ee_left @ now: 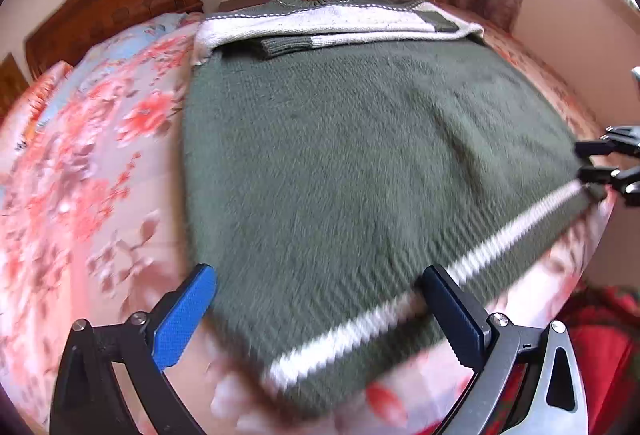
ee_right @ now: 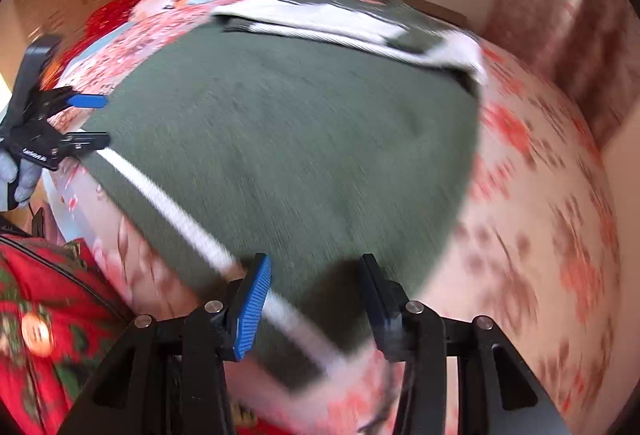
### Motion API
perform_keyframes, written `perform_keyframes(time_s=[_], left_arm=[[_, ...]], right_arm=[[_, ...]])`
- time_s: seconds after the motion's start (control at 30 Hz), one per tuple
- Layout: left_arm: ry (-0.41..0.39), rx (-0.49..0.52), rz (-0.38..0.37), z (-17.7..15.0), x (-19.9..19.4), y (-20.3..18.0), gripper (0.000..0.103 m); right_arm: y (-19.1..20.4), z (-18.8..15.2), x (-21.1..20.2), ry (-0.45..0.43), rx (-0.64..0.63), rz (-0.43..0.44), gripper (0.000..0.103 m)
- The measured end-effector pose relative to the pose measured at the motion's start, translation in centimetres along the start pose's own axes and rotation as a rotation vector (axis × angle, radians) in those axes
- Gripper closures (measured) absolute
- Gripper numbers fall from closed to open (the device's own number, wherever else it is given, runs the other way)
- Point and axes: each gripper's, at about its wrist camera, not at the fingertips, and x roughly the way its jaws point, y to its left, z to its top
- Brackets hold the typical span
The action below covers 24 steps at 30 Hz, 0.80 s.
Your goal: Fold small clothes
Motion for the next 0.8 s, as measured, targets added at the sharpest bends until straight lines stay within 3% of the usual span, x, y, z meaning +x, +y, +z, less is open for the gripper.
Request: perform_keyframes(time_s=[0.1, 0.2, 0.27, 0.37, 0.43, 0.67, 0.8], left_arm=[[0.028, -0.085, -0.027, -1.8, -0.9, 1.1, 0.000], [-0.023, -0.168, -0.008, -3.1, -2.5, 2.6, 0.000], [-0.060, -0.271, -0.065, -3.5, -3.4, 4.2, 0.000], [-0.055, -0.386, -0.161, -3.7, -3.1, 6.0, 0.000], [-0.044, -0.398, -0.183, -3.7, -2.7, 6.0, 0.000], [-0.027, -0.358, -0.124, -3.8, -2.3, 4.5, 0.000], [-0.026, -0.394, -0.149, -3.7, -2.3, 4.7, 0.000]], right_arm=[[-0.1, -2.1, -1.4, 0.017, 0.013, -0.047, 0.057], [-1.2, -3.9, -2.5, 0.019, 0.116, -0.018, 0.057], [-2.0, -4.9, -2.9, 0.016, 0.193, 0.017, 0.057], [-1.9, -5.0, -2.8, -0.005, 0.255, 0.058, 0.060], [-1.4, -4.8, -2.7, -0.003, 0.251, 0.079, 0.066], [-0.2, -4.1, -2.3, -0.011, 0.252, 0.071, 0.066], [-0.3, -4.2, -2.1, -0.019, 0.261, 0.076, 0.066]])
